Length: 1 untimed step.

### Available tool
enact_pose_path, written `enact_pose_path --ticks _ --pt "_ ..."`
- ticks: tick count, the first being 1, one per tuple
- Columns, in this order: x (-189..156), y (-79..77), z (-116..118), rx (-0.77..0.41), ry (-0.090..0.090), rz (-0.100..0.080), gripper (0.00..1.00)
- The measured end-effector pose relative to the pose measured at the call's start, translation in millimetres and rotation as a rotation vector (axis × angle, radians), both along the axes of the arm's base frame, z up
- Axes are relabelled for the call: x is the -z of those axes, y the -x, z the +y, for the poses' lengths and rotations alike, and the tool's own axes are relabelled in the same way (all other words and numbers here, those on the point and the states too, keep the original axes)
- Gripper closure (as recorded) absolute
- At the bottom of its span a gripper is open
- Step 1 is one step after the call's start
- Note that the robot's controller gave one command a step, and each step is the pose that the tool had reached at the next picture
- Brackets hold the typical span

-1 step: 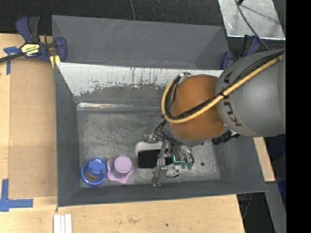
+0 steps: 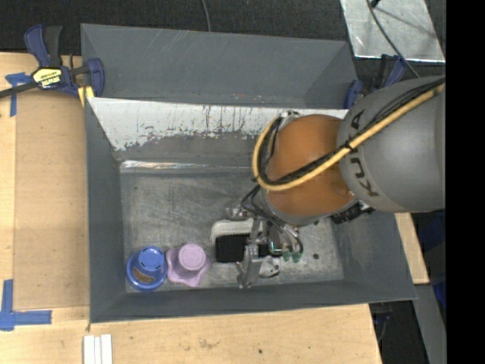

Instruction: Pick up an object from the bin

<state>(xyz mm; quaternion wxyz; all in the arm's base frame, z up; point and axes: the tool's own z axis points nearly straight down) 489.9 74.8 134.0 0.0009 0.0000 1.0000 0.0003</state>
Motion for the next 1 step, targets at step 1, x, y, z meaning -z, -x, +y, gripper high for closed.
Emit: enact_pose_path --ticks 1 --pt "59.1 -24.4 -3.5 0.001 -0.003 -0.020 1.00"
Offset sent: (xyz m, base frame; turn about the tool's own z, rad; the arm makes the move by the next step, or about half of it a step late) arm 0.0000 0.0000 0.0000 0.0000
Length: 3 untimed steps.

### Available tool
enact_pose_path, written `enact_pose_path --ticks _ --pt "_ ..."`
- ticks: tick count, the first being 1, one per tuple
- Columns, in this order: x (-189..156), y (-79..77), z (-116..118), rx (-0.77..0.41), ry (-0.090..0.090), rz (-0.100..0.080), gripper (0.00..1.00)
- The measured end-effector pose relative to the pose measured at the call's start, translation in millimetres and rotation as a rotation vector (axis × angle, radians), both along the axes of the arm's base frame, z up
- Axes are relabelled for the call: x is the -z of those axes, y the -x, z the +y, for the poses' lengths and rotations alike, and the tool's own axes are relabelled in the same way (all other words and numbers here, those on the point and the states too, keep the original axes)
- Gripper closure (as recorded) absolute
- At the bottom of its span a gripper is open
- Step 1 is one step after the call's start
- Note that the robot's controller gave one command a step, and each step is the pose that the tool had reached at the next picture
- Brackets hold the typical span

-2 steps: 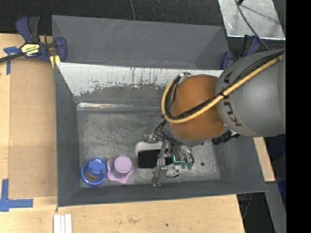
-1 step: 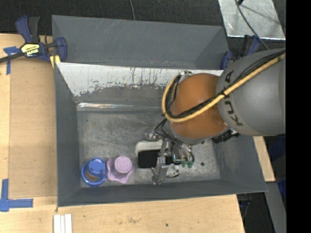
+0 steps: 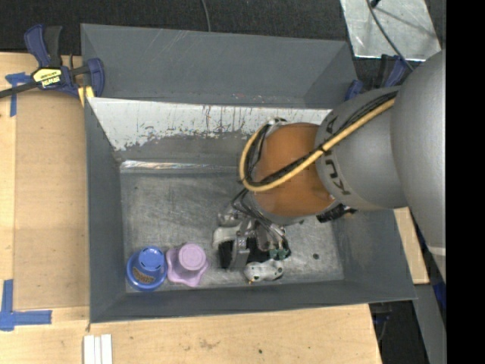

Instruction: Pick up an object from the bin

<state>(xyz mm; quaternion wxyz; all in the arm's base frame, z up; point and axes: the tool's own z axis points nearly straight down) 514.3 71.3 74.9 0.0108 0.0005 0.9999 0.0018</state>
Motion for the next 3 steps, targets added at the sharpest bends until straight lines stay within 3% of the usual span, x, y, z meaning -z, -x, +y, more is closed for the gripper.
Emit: enact_pose_path --ticks 1,2,3 --pt "0 0.0 0 0.000 0.000 0.000 1.00" --pt "-44 9.7 0 -0.035 0.005 0.024 1.00" --pt "-213 4.0 -27 0.036 0.003 0.018 1.00"
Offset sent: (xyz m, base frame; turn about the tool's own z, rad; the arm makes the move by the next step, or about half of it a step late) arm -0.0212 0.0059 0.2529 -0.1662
